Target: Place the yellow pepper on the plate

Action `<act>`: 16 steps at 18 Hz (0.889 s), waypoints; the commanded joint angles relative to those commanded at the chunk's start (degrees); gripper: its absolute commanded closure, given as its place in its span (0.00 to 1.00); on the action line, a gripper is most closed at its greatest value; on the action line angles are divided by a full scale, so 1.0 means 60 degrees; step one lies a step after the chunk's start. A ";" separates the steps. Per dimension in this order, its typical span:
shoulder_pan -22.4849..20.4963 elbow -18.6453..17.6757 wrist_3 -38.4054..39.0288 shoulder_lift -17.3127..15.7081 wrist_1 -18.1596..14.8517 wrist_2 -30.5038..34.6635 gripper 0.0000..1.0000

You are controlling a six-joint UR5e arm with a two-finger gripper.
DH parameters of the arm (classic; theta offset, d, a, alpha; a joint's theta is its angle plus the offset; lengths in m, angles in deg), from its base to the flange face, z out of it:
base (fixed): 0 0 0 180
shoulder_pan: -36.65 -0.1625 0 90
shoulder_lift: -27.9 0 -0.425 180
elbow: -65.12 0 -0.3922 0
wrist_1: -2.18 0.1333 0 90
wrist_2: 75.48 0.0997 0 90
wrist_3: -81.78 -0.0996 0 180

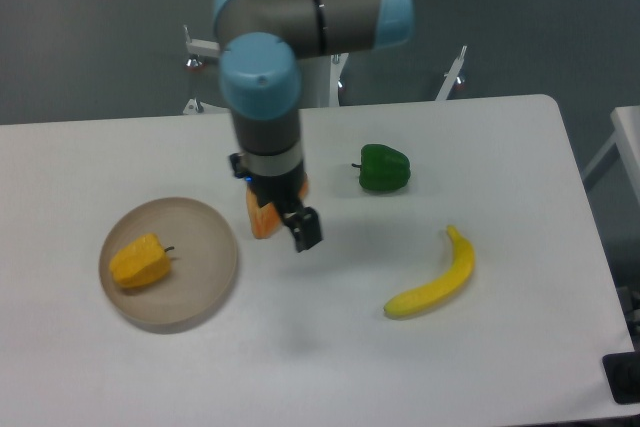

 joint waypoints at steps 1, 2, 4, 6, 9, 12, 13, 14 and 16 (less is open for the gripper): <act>-0.0248 0.0000 -0.0394 0.0000 -0.0189 0.0000 0.00; -0.0410 0.0000 -0.0674 0.0000 -0.0264 0.0015 0.00; -0.0675 0.0044 -0.1013 0.0058 -0.0366 0.0044 0.00; -0.0953 0.0015 -0.1463 0.0117 -0.0396 0.0510 0.00; -0.1230 0.0015 -0.2243 0.0175 -0.0514 0.0469 0.00; -0.1437 0.0044 -0.2273 0.0438 -0.0440 0.0424 0.00; -0.1423 0.0044 -0.2273 0.0439 -0.0440 0.0439 0.00; -0.1437 0.0044 -0.2273 0.0439 -0.0440 0.0396 0.00; -0.1452 0.0175 -0.2273 0.0454 -0.0440 0.0454 0.00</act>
